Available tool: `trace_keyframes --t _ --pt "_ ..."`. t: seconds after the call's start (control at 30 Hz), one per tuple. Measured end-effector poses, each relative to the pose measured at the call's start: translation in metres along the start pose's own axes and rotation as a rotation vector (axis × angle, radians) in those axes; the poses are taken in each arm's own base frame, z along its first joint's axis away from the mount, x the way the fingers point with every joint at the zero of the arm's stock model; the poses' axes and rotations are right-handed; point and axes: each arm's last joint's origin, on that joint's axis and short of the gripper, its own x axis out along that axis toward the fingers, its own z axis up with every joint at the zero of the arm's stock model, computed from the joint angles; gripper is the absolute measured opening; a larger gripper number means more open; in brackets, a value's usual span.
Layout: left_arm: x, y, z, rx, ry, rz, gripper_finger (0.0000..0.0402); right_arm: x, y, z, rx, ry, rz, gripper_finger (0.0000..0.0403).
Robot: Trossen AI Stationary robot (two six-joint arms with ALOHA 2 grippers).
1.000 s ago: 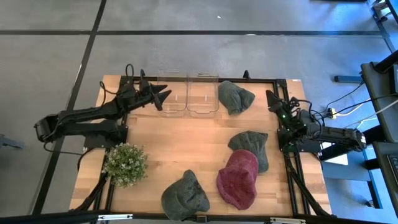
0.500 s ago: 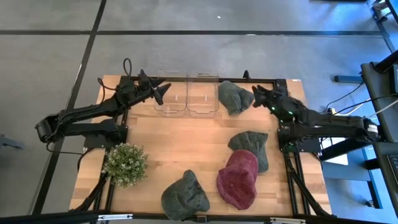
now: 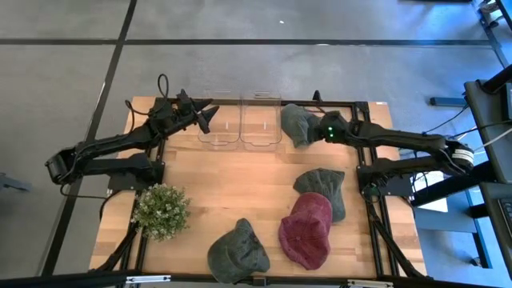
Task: Pick & Place hat
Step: Put the top black cap into the right transparent bin
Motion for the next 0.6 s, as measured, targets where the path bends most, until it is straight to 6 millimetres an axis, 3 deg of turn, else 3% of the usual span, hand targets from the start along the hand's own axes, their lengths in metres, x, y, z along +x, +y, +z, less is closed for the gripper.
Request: trace_keyframes --t 0.17,0.4,0.6 --pt "0.000 0.000 -0.001 0.000 0.011 -0.010 0.0227 0.021 -0.003 -0.004 -0.020 0.120 -0.032 0.0196" --pt "0.000 0.000 -0.001 0.000 0.011 -0.010 0.0227 0.051 -0.009 -0.012 0.136 0.215 -0.146 0.0258" --pt "0.000 0.000 -0.001 0.000 0.011 -0.010 0.0227 0.071 -0.009 -0.020 0.126 0.250 -0.177 0.0282"
